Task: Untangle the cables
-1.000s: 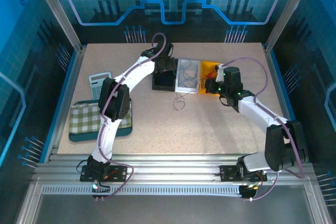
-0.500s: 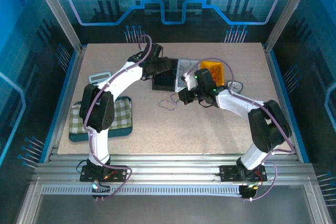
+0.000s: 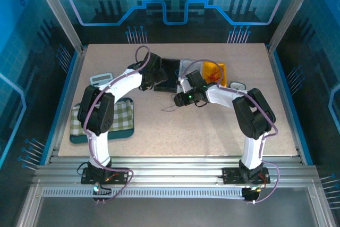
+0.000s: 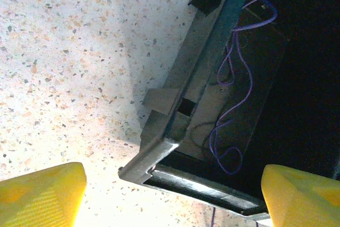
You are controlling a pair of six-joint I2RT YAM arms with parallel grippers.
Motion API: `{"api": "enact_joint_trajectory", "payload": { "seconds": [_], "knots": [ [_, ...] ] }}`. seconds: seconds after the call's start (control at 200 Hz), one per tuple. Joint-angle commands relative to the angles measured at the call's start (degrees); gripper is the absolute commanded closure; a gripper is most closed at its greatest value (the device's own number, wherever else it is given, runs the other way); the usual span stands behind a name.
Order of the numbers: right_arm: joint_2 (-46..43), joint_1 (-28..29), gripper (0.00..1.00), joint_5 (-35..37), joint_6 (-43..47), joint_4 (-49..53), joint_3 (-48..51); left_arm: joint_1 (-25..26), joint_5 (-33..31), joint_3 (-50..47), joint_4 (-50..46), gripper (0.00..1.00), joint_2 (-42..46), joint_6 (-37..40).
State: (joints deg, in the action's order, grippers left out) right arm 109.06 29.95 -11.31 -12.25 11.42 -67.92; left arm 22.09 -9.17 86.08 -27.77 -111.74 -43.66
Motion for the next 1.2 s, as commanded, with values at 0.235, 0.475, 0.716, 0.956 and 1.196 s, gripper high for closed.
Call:
{"api": "enact_joint_trajectory", "payload": {
  "seconds": [0.235,0.475,0.716,0.956,1.196],
  "knots": [
    [5.6,1.9,0.58,2.3,0.2,4.9,-4.8,-0.6,0.0,-0.7,0.5,0.14,3.0,-1.3],
    [2.3,1.4,0.95,-0.3,0.6,1.1,-1.5,-1.3,0.0,-2.0,0.6,0.14,3.6,-2.3],
    [-5.5,0.8,0.99,-11.9,-0.5,-3.9,0.3,-4.5,-0.8,-9.3,3.1,0.14,5.9,-9.6],
    [-1.8,-0.7,0.99,-14.1,-4.3,-5.0,-11.8,-6.5,-0.7,-15.2,5.1,0.15,7.1,-14.4],
    [9.5,-4.5,0.97,-9.6,-10.2,-6.3,-27.1,-6.4,-0.9,-15.6,5.2,0.14,8.4,-13.8]
  ]
}}
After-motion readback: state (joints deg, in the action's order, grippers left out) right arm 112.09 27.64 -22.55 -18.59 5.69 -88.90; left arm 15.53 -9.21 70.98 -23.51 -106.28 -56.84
